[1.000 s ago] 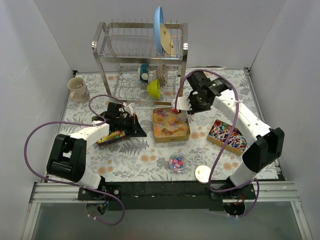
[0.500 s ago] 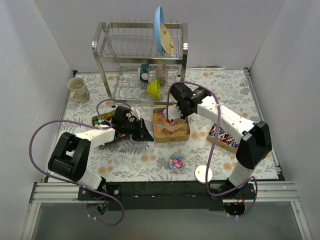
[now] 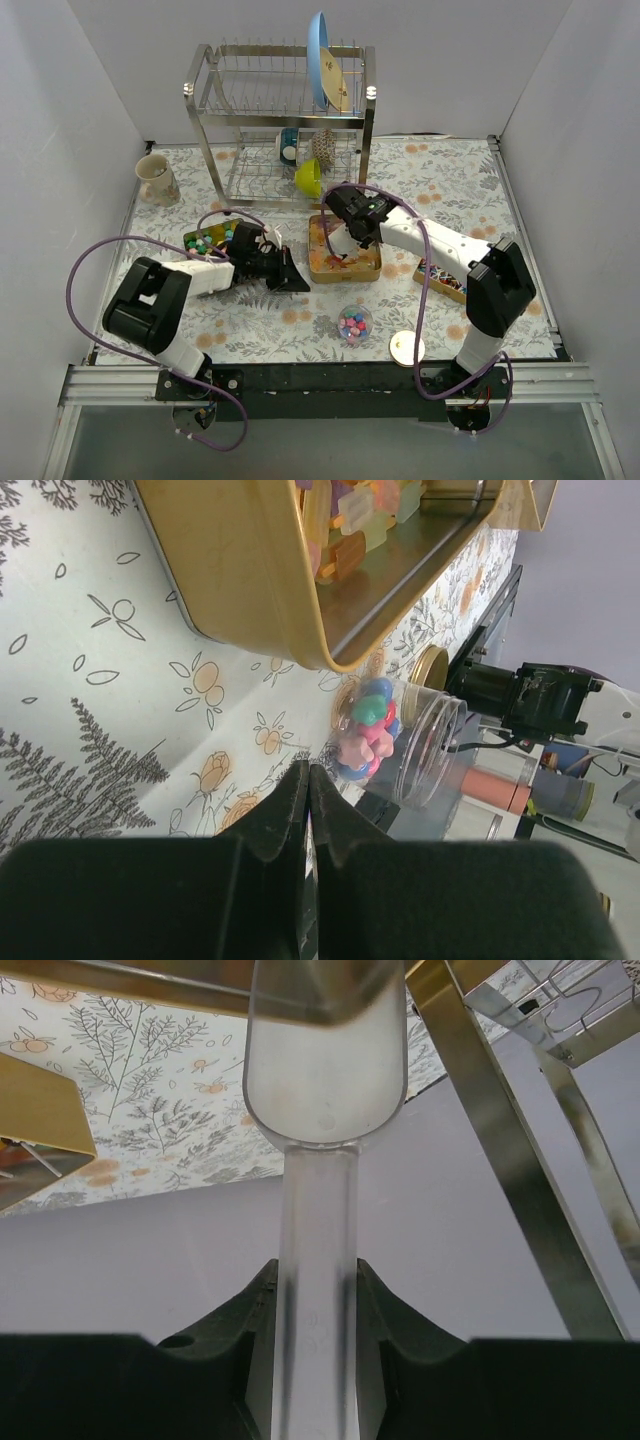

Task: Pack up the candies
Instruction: Scoop the fake candies from the storage box, then place the fake candies in the packing bottle.

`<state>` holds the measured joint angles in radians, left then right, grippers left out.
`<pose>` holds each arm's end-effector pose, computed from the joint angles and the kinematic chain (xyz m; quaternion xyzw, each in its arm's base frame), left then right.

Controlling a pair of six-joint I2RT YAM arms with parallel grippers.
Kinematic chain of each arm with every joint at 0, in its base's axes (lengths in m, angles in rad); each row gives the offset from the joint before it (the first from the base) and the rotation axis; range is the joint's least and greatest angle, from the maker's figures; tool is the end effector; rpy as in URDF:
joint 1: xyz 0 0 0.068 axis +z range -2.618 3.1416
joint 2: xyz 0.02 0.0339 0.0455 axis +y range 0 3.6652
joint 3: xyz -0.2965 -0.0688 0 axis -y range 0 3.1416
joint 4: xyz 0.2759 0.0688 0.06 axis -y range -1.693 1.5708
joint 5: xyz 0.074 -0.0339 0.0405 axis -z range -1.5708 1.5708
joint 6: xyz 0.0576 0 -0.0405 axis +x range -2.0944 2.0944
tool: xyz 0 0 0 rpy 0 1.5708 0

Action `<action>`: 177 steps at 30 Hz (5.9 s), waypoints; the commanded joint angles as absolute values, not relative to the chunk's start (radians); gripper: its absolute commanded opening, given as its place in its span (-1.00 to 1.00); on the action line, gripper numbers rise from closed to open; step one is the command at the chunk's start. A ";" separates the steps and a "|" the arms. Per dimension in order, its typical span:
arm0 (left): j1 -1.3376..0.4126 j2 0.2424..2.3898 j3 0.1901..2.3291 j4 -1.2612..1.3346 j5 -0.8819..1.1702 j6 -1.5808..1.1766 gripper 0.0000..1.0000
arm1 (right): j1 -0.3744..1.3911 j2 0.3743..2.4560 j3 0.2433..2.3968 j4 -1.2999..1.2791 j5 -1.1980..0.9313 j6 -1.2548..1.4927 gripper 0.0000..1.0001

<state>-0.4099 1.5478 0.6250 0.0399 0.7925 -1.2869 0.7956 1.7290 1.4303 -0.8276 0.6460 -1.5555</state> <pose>0.2590 -0.1573 0.1377 0.2509 -0.8416 0.4736 0.0669 0.3045 0.2612 0.2741 -0.8267 0.4207 -0.3650 0.0793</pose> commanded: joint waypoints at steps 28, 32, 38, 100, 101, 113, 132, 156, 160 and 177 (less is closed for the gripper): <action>-0.434 1.667 0.646 0.169 0.862 -1.302 -1.00 | 0.805 1.801 1.539 -1.040 0.577 -1.516 -0.97; -0.434 1.684 0.652 0.179 0.870 -1.305 -1.00 | 0.795 1.832 1.562 -1.066 0.531 -1.526 -0.97; -0.434 1.729 0.673 0.198 0.885 -1.301 -1.00 | 0.816 1.838 1.600 -1.206 0.384 -1.506 -0.97; -0.407 1.917 0.815 0.273 0.965 -1.336 -1.00 | 0.822 2.039 1.581 -0.971 0.125 -1.415 -0.97; -0.400 1.917 0.816 0.267 0.966 -1.330 -1.00 | 0.816 2.048 1.629 -0.986 0.089 -1.390 -0.97; -0.336 1.852 0.873 0.066 1.011 -1.197 -0.96 | 0.696 1.962 1.539 -0.911 -0.313 -1.272 -0.97; -0.331 1.732 0.960 -0.274 1.086 -0.988 -0.59 | 0.591 1.828 1.356 -0.772 -0.466 -1.120 -0.97; -0.265 1.620 1.057 -0.677 1.058 -0.669 -0.46 | 0.542 1.721 1.275 -0.727 -0.136 -0.868 -0.97; -0.247 1.620 1.057 -0.661 1.035 -0.673 -0.46 | 0.523 1.671 1.221 -0.696 -0.222 -0.882 -0.97; -0.215 1.651 1.080 -0.667 1.026 -0.669 -0.44 | 0.393 1.470 1.068 -0.606 -0.494 -0.914 -0.97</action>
<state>-0.2214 1.6680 1.0431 -0.6735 1.0195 -0.6842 0.4183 1.5581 1.0840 -0.6395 -0.3756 -0.9157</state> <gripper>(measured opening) 0.274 0.362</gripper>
